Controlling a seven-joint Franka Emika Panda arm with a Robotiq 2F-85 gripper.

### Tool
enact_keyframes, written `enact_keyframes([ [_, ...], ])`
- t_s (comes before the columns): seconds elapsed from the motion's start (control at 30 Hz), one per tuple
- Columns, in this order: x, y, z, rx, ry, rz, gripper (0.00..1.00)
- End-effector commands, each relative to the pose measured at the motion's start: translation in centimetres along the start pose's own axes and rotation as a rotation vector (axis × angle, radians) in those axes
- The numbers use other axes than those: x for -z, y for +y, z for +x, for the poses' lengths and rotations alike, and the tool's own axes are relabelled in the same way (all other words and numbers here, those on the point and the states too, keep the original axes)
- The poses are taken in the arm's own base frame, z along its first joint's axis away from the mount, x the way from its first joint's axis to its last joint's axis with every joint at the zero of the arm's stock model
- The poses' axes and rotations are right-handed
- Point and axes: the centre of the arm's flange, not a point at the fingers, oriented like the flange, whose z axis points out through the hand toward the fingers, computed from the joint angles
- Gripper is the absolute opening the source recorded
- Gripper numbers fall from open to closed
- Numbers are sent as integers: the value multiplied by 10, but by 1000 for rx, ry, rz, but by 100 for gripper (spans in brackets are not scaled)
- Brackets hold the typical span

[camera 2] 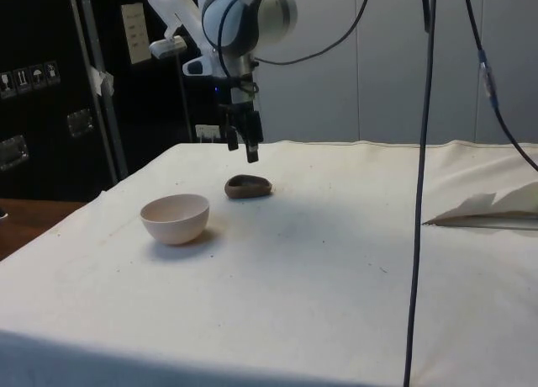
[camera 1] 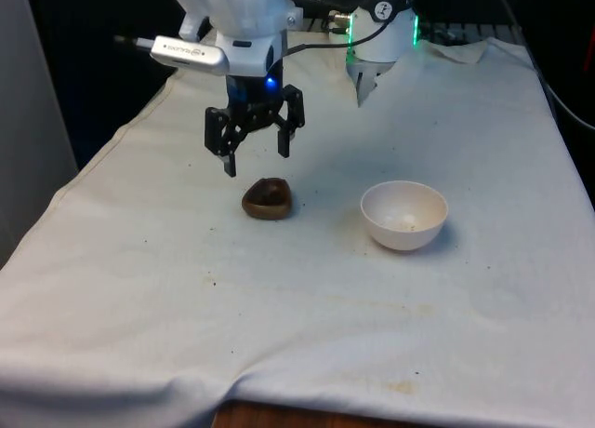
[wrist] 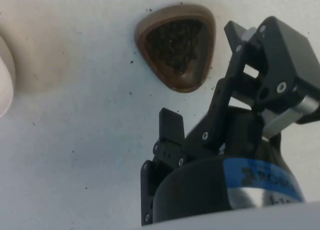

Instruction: Pour the coffee beans from the cup into the bowl.

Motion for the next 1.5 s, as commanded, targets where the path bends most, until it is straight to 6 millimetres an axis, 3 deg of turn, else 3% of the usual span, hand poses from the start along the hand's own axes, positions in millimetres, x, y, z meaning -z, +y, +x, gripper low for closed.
enact_keyframes([
  [0.0, 0, 0, 2, 10, -2, -1, 100],
  [0.83, -9, -1, 7, 185, -8, 8, 100],
  [1.47, -16, 21, 22, 317, -11, -8, 100],
])
